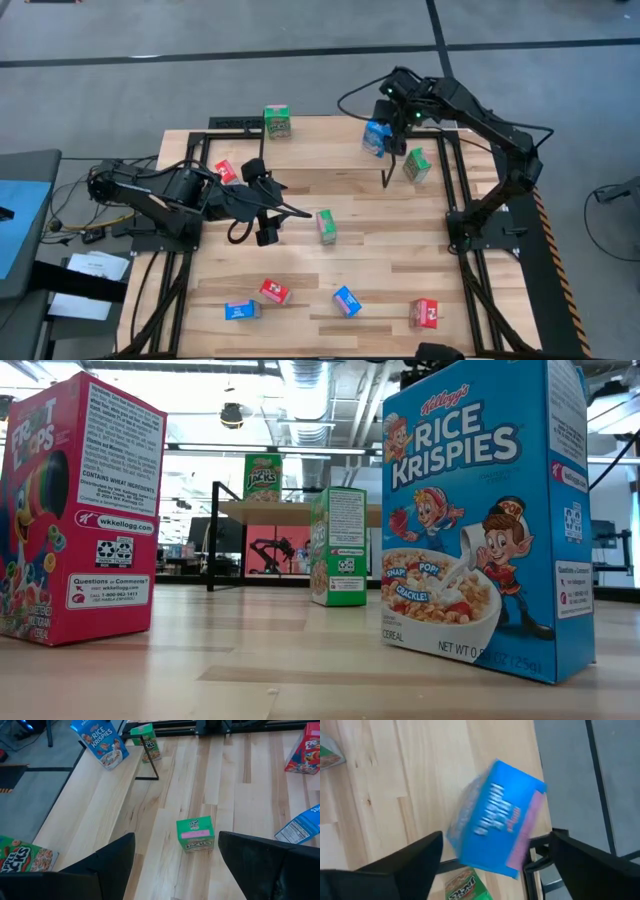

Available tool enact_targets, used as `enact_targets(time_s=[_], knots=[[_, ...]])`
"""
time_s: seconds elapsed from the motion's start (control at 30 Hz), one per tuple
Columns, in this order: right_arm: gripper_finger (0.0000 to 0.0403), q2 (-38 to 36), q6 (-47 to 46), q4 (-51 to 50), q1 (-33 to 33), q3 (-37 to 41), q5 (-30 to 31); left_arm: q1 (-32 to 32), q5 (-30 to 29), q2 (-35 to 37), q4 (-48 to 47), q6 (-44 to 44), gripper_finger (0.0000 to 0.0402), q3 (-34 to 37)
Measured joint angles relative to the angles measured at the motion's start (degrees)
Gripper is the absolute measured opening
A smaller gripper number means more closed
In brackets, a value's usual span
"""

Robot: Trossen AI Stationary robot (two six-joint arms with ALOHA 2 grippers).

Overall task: Stack cereal on shelf
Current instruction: Put the top right blue cereal box on the shelf

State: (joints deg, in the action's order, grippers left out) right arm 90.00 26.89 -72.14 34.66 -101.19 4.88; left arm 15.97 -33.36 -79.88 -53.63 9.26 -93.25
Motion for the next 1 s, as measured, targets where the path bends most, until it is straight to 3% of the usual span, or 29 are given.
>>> enact_targets(time_s=[0.4,0.57,0.8,1.0], knots=[[0.0387,-3.9,-1.16,-2.54,1.5,0.0,0.88,0.01,0.0,0.0,0.0,0.0,0.0277,0.0],[0.0398,-5.04,-8.18,-5.17,1.22,0.0,0.22,0.0,0.0,0.0,0.02,0.0,0.0277,0.0],[0.0399,-4.99,-20.6,-9.04,-0.31,3.86,-7.0,0.01,0.0,0.0,0.01,0.0,0.0277,0.01],[0.0399,-4.94,-26.11,-9.66,-2.26,6.47,-7.87,0.0,0.0,0.0,0.02,0.0,0.0277,0.0]])
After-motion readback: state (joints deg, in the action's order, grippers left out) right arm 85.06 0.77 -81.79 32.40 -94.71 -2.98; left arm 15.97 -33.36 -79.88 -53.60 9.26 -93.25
